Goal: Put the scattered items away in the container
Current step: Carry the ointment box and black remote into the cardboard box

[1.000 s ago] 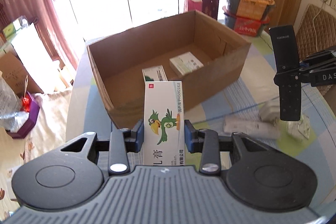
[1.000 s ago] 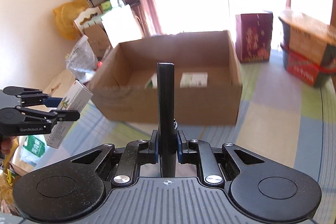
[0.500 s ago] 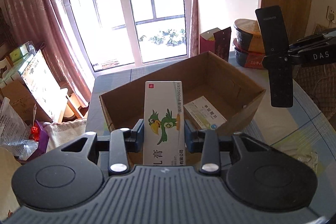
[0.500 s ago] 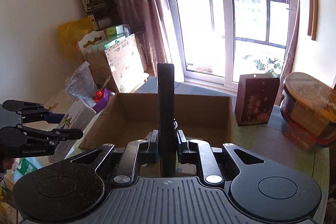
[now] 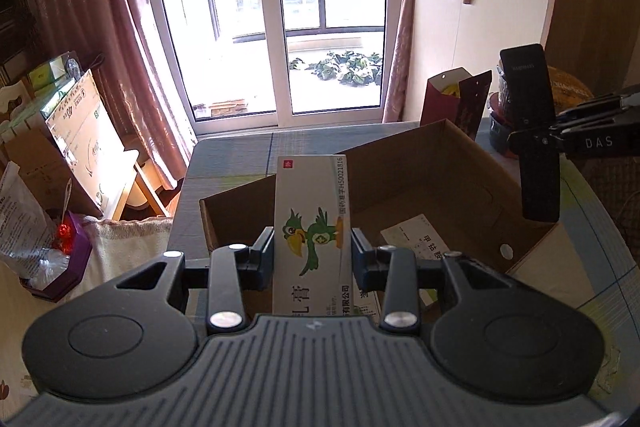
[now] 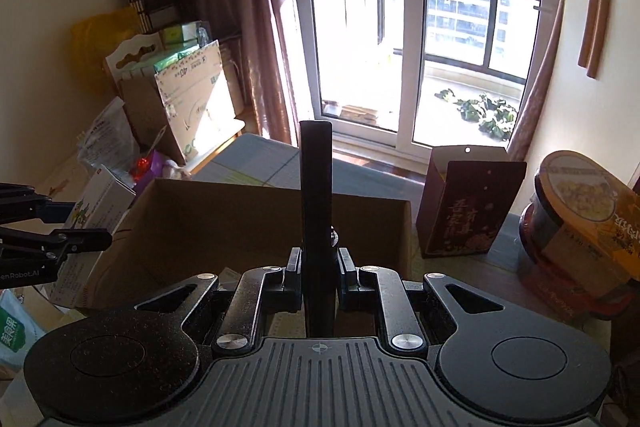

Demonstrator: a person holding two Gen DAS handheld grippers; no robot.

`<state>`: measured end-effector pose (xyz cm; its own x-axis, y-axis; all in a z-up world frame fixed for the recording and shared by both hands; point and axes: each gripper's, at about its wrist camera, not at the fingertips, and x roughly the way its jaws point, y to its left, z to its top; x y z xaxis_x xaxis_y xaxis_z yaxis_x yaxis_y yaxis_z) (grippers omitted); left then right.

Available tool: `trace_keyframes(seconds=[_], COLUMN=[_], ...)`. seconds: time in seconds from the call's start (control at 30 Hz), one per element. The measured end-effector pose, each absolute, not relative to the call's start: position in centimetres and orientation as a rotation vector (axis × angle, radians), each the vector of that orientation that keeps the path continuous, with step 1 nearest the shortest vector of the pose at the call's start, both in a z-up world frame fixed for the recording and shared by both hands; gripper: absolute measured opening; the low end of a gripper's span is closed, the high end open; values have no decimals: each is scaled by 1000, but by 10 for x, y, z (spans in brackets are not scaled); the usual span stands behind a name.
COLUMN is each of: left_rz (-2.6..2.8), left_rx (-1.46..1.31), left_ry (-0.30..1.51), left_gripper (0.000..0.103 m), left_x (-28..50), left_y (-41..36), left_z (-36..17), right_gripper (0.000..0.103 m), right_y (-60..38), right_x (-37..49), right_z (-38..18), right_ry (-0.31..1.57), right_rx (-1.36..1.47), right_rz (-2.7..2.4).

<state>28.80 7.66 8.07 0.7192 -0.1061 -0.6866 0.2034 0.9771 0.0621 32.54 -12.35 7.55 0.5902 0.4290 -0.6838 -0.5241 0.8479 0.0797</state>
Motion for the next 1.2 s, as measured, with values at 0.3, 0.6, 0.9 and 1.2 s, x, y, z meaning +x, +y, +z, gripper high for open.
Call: trace_keyframes(seconds=[0.3,0.6,0.9,1.2], left_rz=[-129,-93,-49,5], left_rx=[118,114,112,174], left_ry=[810,884,1005,1049], left_gripper=[33,33,33,33], left_x=[311,329,344,352], left_y=[82,81,79,72], left_z=[51,19,-14,-21], right_gripper=[19,19,19,19], right_y=[-119,-109,-102,-91], right_x=[348,361,373,373], right_z=[30,-7,-27,-30], right_ry=[853,934,1008,1033], right_rx=[-171,-273,-335,-427], right_rz=[525,505,488,494])
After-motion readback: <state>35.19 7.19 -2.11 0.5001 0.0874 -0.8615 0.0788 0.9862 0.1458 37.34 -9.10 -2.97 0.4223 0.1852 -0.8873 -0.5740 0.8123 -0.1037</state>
